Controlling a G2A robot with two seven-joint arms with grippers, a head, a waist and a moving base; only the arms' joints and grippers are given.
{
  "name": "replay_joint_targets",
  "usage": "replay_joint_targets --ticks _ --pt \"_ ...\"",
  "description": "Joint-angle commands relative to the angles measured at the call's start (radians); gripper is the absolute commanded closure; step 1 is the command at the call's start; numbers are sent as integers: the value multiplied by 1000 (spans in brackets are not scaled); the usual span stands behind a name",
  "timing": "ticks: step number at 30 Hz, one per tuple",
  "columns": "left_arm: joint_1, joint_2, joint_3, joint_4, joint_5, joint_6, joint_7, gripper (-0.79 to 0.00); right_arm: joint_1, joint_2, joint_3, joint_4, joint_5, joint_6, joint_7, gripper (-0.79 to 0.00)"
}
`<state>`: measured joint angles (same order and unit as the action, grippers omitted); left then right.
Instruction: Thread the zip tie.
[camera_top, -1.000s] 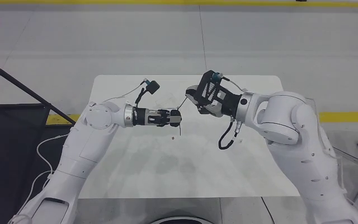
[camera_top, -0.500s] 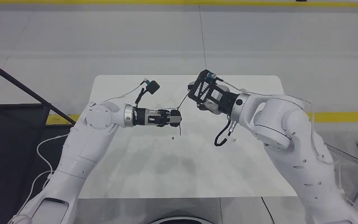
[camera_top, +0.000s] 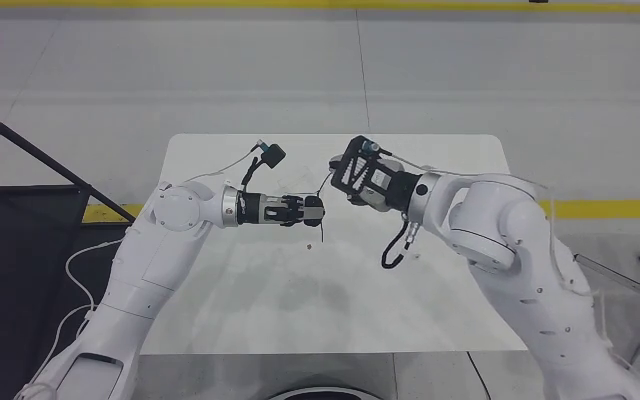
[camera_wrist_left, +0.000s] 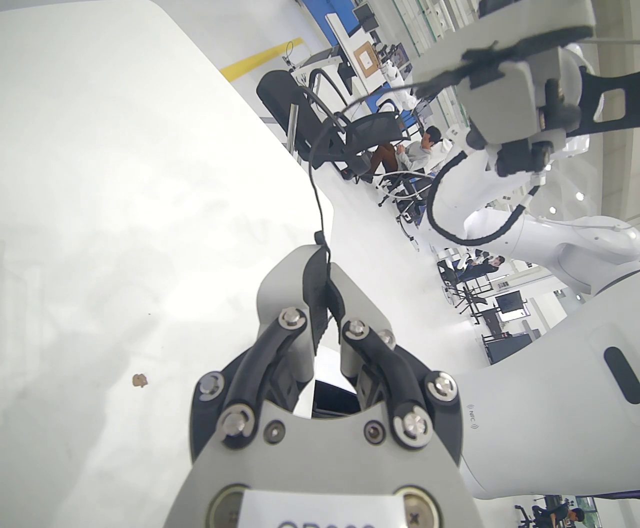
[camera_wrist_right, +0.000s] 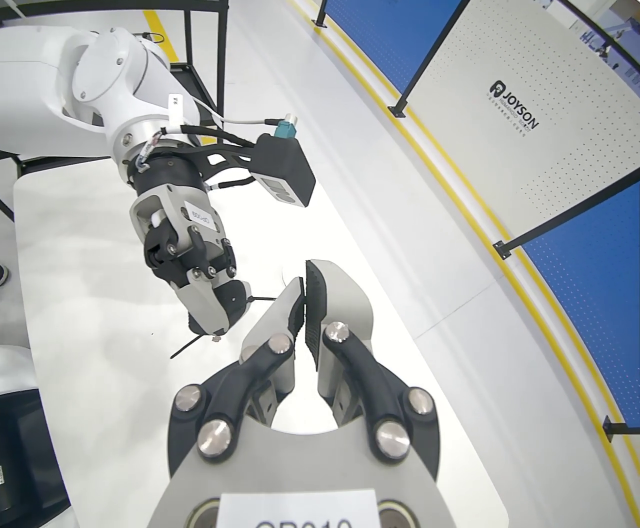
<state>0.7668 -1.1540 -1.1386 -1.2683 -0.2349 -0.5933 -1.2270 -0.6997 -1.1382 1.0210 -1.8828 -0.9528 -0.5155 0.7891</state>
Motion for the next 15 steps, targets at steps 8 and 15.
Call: replay_joint_targets --ticks 8,15 --pt "0 0 0 0 0 0 0 0 -22 10 23 -14 71 -80 24 0" --pt "0 0 0 0 0 0 0 0 -35 17 24 -25 119 -131 41 0"
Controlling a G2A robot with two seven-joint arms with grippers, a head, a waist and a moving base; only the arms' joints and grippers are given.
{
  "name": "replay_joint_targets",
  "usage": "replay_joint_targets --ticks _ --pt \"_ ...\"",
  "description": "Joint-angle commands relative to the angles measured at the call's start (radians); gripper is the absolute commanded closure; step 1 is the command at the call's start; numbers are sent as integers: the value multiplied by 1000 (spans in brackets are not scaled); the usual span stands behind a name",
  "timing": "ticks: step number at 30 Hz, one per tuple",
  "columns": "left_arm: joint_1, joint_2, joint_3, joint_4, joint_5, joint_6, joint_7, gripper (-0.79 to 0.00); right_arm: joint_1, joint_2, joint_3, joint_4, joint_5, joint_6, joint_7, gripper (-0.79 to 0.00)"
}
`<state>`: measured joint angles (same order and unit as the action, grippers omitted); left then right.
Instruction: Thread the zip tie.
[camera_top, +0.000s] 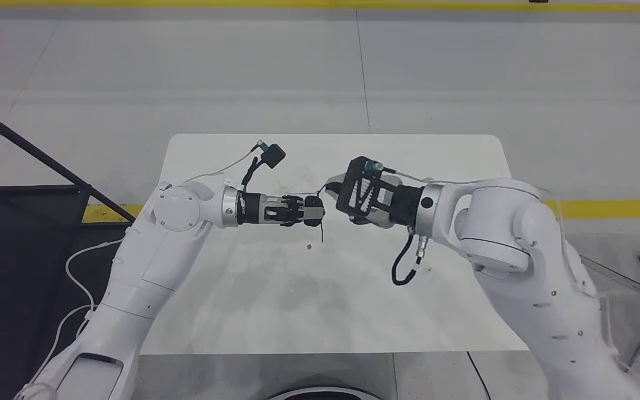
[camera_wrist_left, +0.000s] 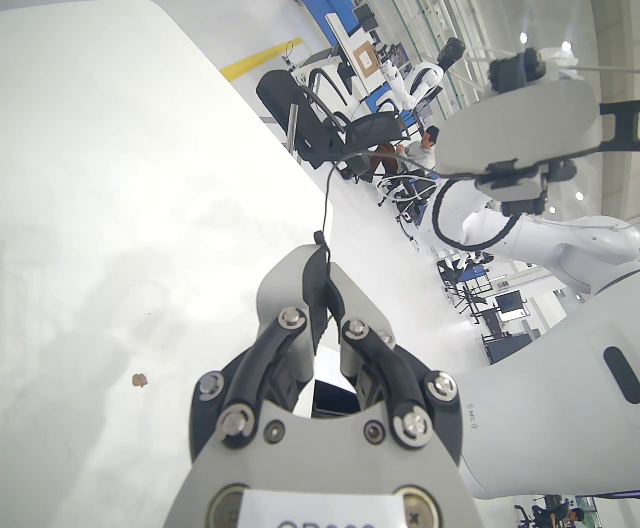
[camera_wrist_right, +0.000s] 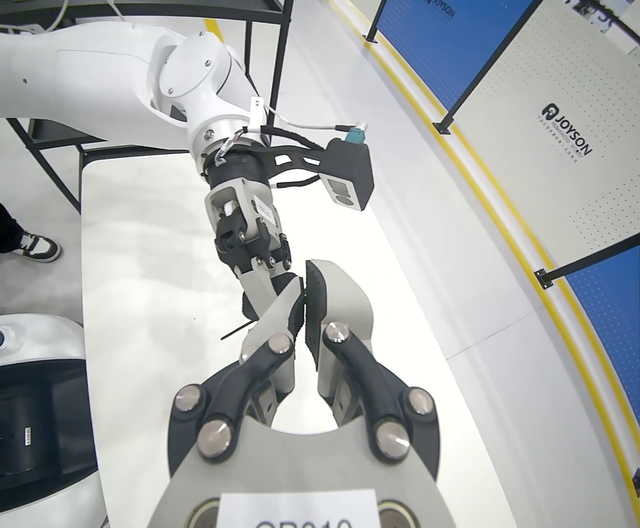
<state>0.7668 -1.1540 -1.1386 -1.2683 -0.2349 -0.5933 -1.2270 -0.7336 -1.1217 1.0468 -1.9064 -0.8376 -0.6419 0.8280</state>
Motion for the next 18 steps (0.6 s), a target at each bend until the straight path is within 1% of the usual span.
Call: replay_joint_targets --ticks 1,12,18 --pt "0 0 0 0 0 0 0 0 -1 1 -3 -2 7 -9 5 0" --pt "0 0 0 0 0 0 0 0 1 8 -27 -7 60 -67 26 0" --pt "0 0 0 0 0 0 0 0 7 11 -38 -11 76 -78 42 0"
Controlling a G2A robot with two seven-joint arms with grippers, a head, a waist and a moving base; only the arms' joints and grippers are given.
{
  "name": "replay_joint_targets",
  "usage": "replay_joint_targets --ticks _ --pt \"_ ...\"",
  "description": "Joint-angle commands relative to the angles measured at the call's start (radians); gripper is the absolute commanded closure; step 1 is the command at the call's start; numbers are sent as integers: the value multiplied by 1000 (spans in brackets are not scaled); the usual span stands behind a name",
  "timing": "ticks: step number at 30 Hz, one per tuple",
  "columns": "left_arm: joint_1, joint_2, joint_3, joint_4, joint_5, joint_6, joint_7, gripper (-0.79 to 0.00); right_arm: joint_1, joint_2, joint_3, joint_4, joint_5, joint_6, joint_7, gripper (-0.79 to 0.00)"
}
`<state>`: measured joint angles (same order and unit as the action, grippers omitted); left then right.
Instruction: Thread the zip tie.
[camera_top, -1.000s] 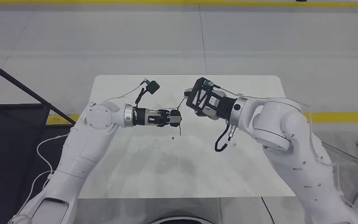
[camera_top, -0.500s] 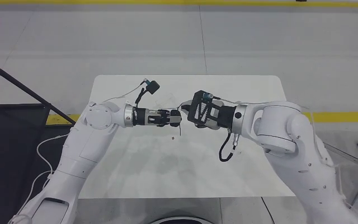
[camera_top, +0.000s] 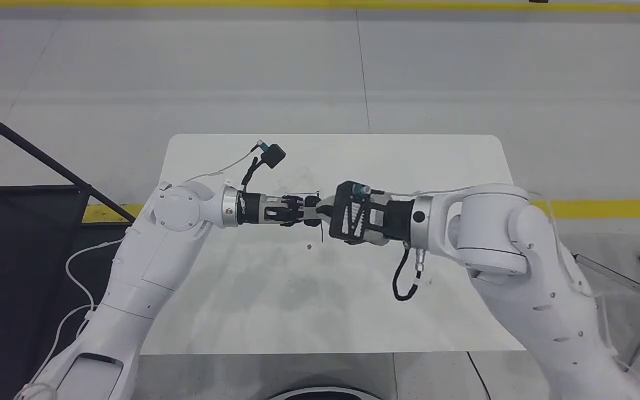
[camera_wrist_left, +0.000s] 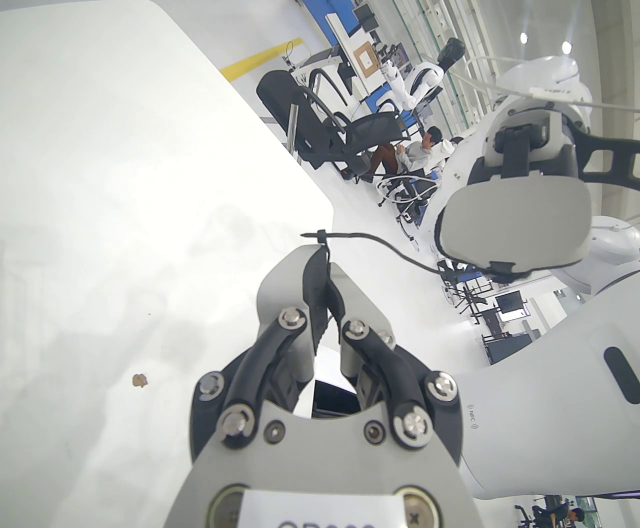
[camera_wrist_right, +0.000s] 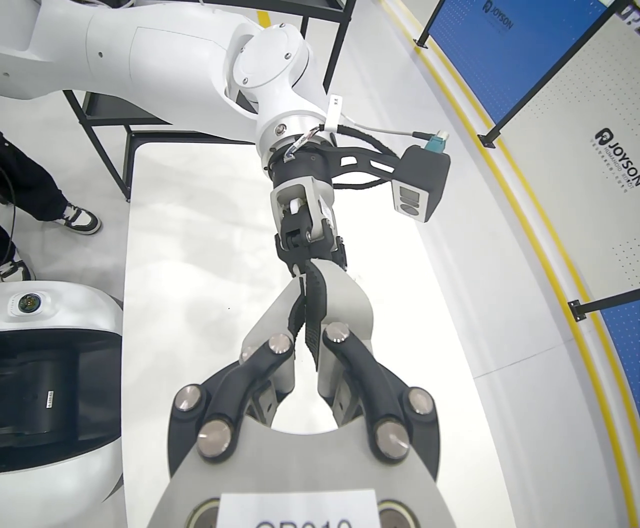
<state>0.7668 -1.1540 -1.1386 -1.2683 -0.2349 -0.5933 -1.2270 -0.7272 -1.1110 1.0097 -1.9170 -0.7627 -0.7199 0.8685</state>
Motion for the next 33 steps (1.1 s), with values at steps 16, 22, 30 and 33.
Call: replay_joint_targets --ticks 16,22,30,33 --pt "37 7 2 -59 54 24 54 0 10 3 -14 -6 -72 101 -7 0" --pt "50 14 -2 -77 69 23 68 0 7 1 -16 -10 -144 180 -27 0" --pt "60 22 -2 -94 73 31 72 0 -21 -3 -16 -42 -293 307 -102 0" --pt "61 24 -1 -97 72 32 72 0 -28 -6 -23 -49 -327 328 -121 0"
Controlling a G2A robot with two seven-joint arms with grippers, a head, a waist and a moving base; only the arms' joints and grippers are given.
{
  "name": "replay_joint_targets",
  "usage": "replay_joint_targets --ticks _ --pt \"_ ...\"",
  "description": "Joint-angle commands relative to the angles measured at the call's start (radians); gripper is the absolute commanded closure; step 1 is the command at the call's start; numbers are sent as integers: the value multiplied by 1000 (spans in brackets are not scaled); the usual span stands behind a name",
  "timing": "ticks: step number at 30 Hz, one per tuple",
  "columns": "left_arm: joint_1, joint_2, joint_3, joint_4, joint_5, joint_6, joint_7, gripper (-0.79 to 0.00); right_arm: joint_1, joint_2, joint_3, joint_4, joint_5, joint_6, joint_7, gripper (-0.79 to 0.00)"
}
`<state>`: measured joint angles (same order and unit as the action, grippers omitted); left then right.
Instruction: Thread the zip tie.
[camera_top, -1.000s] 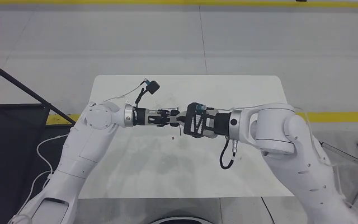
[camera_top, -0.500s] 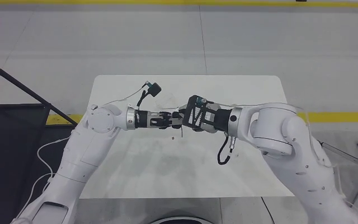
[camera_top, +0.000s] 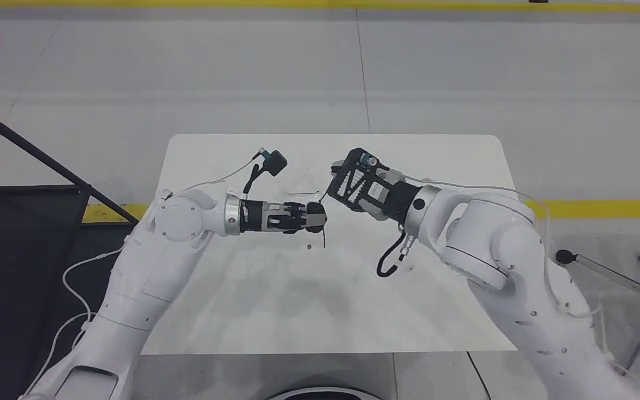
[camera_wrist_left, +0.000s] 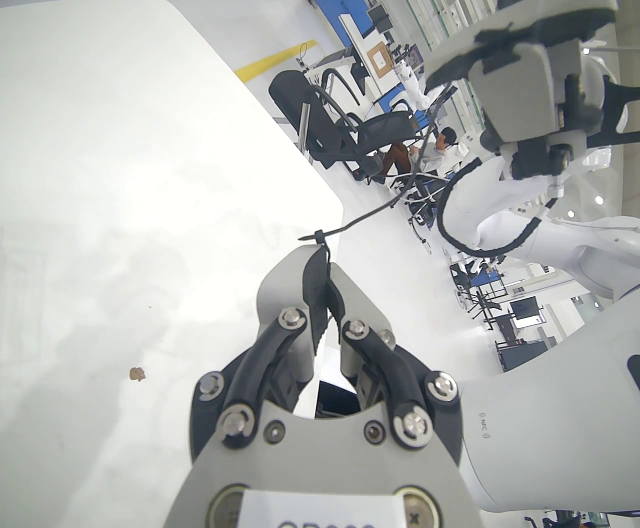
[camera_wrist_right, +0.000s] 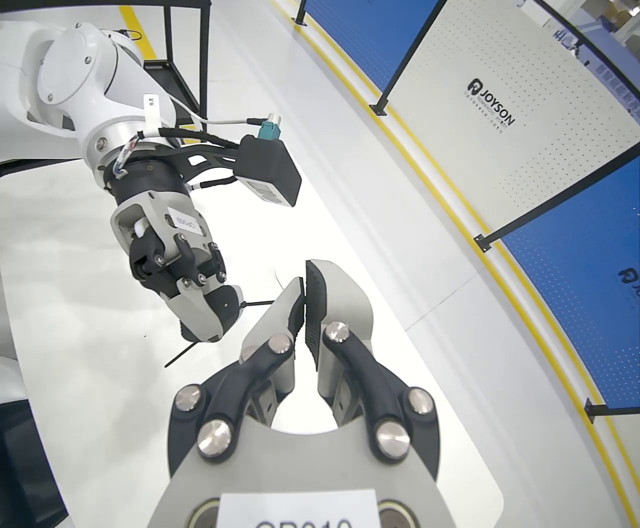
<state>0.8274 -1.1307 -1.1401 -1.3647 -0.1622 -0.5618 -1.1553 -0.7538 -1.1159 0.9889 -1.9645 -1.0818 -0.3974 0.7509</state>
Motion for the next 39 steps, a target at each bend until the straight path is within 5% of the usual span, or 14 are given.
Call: replay_joint_targets --ticks 1,10,26,39 --pt "1 1 1 -2 -1 0 1 0 -3 -1 -4 -3 -21 12 -7 0" --pt "3 6 4 -3 -12 5 22 0 -16 -7 -30 -10 -74 8 4 0" --pt "5 12 5 -2 3 34 91 0 -16 -4 -24 -9 92 -172 75 0" --pt "4 16 10 0 8 39 111 0 7 -4 -37 3 153 -208 131 0"
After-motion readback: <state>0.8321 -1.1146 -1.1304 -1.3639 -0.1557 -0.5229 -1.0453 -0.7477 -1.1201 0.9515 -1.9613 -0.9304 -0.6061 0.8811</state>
